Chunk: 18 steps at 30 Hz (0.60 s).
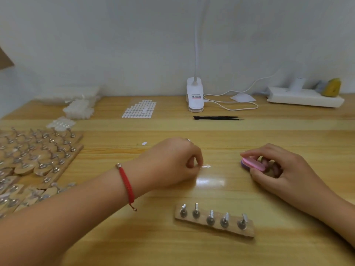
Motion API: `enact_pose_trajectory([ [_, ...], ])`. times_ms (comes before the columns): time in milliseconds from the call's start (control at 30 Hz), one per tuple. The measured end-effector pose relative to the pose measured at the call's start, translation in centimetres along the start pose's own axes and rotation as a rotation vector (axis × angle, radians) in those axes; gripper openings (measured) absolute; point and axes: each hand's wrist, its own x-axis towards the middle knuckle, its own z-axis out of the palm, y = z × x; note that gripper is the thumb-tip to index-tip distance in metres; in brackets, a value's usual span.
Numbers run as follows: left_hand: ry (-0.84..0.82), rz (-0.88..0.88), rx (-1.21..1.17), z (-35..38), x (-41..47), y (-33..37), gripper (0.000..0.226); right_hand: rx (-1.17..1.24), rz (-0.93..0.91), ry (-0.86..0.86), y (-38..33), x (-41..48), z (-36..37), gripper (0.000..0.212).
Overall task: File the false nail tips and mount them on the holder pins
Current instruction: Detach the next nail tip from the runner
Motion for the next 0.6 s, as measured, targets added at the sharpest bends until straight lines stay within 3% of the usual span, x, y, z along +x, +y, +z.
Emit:
enact_pose_trajectory([
  [133, 0.136, -0.166, 0.038, -1.0, -1.3, -3.1, 0.039, -0.001, 0.0, -0.005, 0.1, 0.0, 0.0, 0.042],
  [233, 0.041, -0.37, 0.054, -1.0, -1.3, -4.2, 0.044, 0.012, 0.011, -0.007, 0.1, 0.0, 0.0, 0.041],
  [333, 0.024, -0.267, -0.037, 0.0, -0.6, -2.6, 0.028, 0.022, 0.006, -0.016, -0.2, 0.0, 0.0, 0.041],
  [467, 0.02, -0.044, -0.164, 1.1, 0.5, 0.8, 0.028, -0.012, -0.024, 0.0, 0.2, -0.3, -0.2, 0.043],
  [600, 0.042, -0.044, -0.21, -0.7, -0.2, -0.5, 0.03, -0.111, 0.009, -0.063, 0.5, -0.5, -0.5, 0.032],
])
